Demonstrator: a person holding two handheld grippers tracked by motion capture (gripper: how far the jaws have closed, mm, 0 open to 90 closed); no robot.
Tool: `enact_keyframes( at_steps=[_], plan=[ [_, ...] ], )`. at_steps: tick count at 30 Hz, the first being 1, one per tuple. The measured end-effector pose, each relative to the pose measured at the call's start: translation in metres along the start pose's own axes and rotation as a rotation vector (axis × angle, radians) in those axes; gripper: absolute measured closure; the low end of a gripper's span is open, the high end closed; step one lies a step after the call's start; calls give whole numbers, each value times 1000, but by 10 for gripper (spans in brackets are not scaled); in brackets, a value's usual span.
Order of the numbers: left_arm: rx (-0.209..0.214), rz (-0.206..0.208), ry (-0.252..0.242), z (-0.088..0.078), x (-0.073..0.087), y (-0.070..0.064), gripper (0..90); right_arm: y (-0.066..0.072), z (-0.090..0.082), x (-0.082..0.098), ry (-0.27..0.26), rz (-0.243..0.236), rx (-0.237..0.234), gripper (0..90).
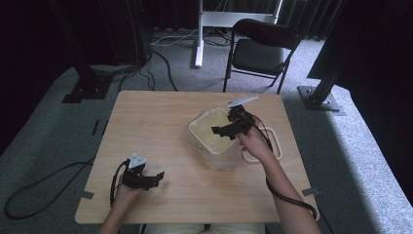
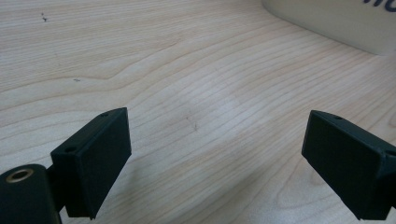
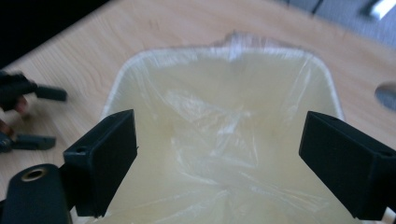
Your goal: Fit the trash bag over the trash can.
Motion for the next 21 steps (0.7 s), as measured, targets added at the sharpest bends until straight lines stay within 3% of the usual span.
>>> enact_keyframes(
  at_steps=[2,6,8,16,21],
  plan=[
    [-2,14,-18,-2,1,0,87,-2,-8,7,-60,-5,-10,108],
    [-6,44,-24,-7,3,-2,88,-7,-23,16,-124,27,-43,109],
    [-4,44,-22,-9,5,-1,88,-11,-32,22,-133,47,-87,109],
    [-3,47,-37,-15,9,-2,88,-34,-61,38,-262,112,-49,128],
    [-6,28,-34,-18,14,1,89,-48,-72,53,-300,133,-38,133]
  ],
)
Point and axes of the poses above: each handheld gripper's, and its own axes: z roughly forward along the jaws, x roughly out of its underside, y roughly to its left, the point moved 4 cm from there along z, roughly forward along the jaws, and after that the axes turned 12 degrees about z, right-handed, at the moved point
